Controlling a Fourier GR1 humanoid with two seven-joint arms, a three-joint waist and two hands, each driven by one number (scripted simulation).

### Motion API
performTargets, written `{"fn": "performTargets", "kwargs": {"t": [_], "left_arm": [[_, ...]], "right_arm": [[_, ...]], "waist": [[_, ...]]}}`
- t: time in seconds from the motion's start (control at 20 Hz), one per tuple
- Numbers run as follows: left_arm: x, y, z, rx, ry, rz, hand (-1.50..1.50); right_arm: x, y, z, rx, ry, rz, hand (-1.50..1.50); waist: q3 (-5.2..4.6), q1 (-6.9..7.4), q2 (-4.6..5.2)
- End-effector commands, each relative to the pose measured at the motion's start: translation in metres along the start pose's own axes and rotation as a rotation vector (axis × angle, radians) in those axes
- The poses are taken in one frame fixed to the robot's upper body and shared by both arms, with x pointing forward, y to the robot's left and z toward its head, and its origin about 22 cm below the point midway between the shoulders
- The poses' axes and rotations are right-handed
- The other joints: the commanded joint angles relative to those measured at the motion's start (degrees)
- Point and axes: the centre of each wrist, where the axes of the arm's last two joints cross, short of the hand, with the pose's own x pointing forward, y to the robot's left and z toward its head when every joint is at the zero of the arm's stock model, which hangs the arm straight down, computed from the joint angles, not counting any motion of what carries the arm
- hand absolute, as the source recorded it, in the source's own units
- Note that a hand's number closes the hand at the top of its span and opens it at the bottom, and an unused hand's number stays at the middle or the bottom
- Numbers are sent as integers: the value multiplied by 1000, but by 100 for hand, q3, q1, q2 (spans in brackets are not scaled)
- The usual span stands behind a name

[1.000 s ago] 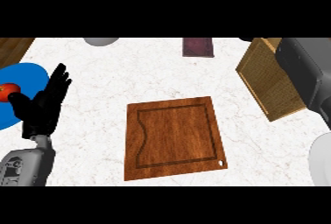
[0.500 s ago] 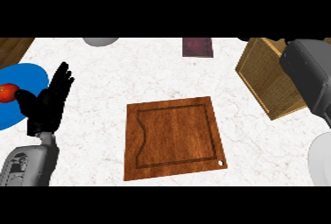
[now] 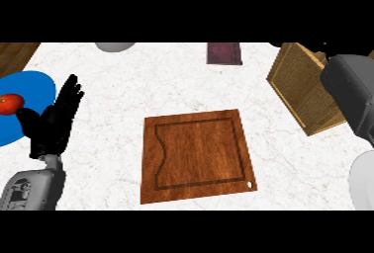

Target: Pick the cupcake from the cutting board and place it in the basket

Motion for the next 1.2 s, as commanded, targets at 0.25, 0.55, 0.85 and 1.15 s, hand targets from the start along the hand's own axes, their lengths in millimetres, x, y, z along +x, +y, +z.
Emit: {"fn": "performTargets", "kwargs": {"t": [0.25,0.55,0.85,1.15], "left_arm": [[-2,-14,-4,-8,-8,25,0],[17,-7,-4,-17,-13,16,0],[10,-4,-3,9,-5,-8,0],[0,1,-5,3,-3,-1,0]], "right_arm": [[-10,24,5,47,12,71,150],[-20,22,-3,110,34,51,150],[-26,28,-3,169,53,29,150],[-25,22,-6,253,156,59,150]], "waist": [[25,11,73],[29,18,58],[29,25,69],[24,9,58]]}}
